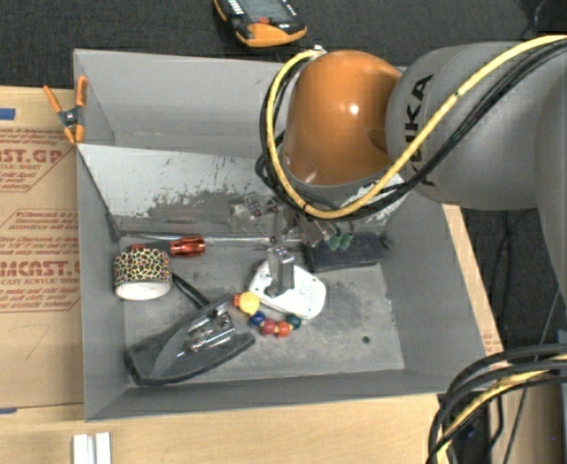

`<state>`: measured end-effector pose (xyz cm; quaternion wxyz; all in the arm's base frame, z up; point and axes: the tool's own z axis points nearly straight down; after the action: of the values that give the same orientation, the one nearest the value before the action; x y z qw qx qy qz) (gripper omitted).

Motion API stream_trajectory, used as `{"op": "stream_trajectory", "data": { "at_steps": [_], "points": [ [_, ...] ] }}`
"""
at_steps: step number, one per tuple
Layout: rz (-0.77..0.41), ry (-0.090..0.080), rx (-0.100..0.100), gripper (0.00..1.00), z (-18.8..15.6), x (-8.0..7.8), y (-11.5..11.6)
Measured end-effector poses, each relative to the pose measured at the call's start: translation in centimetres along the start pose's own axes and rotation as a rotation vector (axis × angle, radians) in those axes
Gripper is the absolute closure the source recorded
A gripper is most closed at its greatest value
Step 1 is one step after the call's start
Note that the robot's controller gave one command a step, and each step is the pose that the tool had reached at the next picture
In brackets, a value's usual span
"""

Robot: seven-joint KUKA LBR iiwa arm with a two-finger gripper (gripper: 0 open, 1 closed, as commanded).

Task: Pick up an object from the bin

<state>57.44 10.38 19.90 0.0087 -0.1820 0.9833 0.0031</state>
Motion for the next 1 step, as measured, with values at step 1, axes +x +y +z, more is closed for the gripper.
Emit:
{"op": "stream_trajectory", "data": {
  "at_steps": [1],
  "points": [
    [-0.206, -0.001, 0.0, 1.0, 5.87, 2.03, -2.82]
  ]
}}
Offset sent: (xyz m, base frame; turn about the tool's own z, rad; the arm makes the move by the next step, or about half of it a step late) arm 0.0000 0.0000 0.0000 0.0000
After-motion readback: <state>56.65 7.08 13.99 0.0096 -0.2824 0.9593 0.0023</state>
